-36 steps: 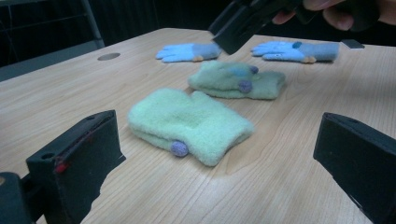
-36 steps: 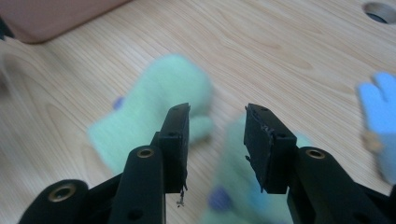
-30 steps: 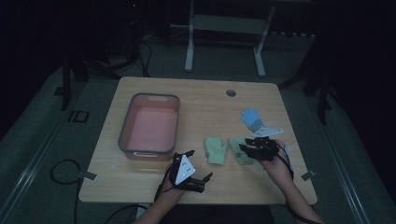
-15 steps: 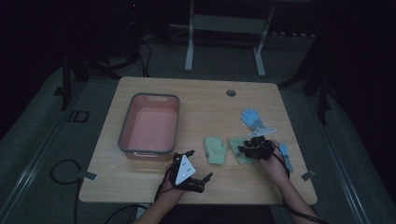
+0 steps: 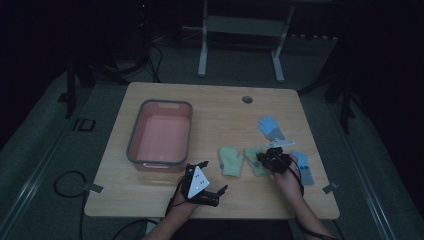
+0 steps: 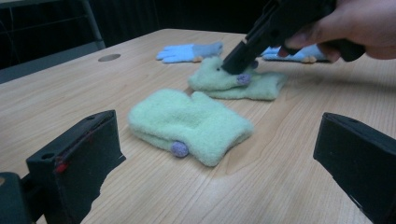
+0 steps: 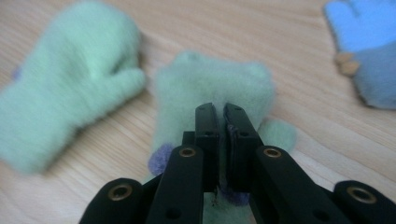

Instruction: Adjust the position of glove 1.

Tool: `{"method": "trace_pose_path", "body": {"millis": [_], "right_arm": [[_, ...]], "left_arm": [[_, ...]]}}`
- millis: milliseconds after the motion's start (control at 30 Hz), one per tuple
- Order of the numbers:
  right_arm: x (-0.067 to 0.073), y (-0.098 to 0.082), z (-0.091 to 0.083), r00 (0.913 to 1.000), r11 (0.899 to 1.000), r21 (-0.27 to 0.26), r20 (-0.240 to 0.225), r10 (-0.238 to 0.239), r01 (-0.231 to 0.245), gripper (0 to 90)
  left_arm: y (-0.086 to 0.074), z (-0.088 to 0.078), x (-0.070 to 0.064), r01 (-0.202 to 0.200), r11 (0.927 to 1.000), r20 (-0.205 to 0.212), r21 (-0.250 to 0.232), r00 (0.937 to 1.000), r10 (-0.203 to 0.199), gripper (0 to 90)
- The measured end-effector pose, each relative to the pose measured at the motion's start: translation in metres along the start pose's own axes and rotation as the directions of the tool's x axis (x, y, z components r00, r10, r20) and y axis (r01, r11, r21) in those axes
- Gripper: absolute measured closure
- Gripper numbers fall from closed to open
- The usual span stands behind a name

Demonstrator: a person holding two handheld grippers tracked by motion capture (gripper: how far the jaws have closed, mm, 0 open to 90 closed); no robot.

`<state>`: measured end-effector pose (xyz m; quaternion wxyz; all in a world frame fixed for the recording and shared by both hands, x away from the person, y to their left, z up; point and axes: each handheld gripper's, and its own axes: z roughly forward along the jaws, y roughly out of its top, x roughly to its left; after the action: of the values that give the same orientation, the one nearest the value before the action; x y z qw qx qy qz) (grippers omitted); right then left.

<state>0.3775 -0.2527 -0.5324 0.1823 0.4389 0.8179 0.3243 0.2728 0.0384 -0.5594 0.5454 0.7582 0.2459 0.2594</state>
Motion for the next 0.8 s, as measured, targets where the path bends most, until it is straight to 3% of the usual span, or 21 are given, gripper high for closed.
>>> {"method": "trace_pose_path", "body": {"millis": [233,400,500,533,600,800], "right_arm": [[0.008,0.010,-0.028,0.9967,0.997,-0.057,0.059,0.056,-0.052,86.4],[0.013,0.009,-0.042,0.9867,0.992,-0.075,0.121,0.108,-0.100,86.3],[0.014,0.005,-0.042,0.9803,0.990,-0.078,0.149,0.130,-0.119,86.3],[0.014,-0.001,-0.040,0.9724,0.984,-0.076,0.160,0.170,-0.160,86.3],[0.014,-0.005,-0.038,0.9664,0.983,-0.078,0.183,0.180,-0.168,86.3],[0.008,-0.017,-0.027,0.9565,0.975,-0.050,0.189,0.223,-0.217,85.6]], "left_arm": [[0.000,0.000,0.000,0.003,1.0000,-0.002,-0.001,1.0000,-0.003,0.6],[0.000,0.000,0.000,0.000,1.0000,-0.003,0.001,1.0000,0.000,0.7],[0.000,0.000,0.000,-0.002,1.0000,0.003,-0.002,1.0000,0.002,0.6],[0.000,0.000,-0.001,-0.007,1.0000,0.003,-0.002,1.0000,0.007,0.7],[0.000,0.000,-0.001,-0.007,1.0000,0.003,-0.001,1.0000,0.007,0.6],[0.000,0.000,0.000,0.000,1.0000,0.002,0.000,1.0000,0.000,0.7]]}}
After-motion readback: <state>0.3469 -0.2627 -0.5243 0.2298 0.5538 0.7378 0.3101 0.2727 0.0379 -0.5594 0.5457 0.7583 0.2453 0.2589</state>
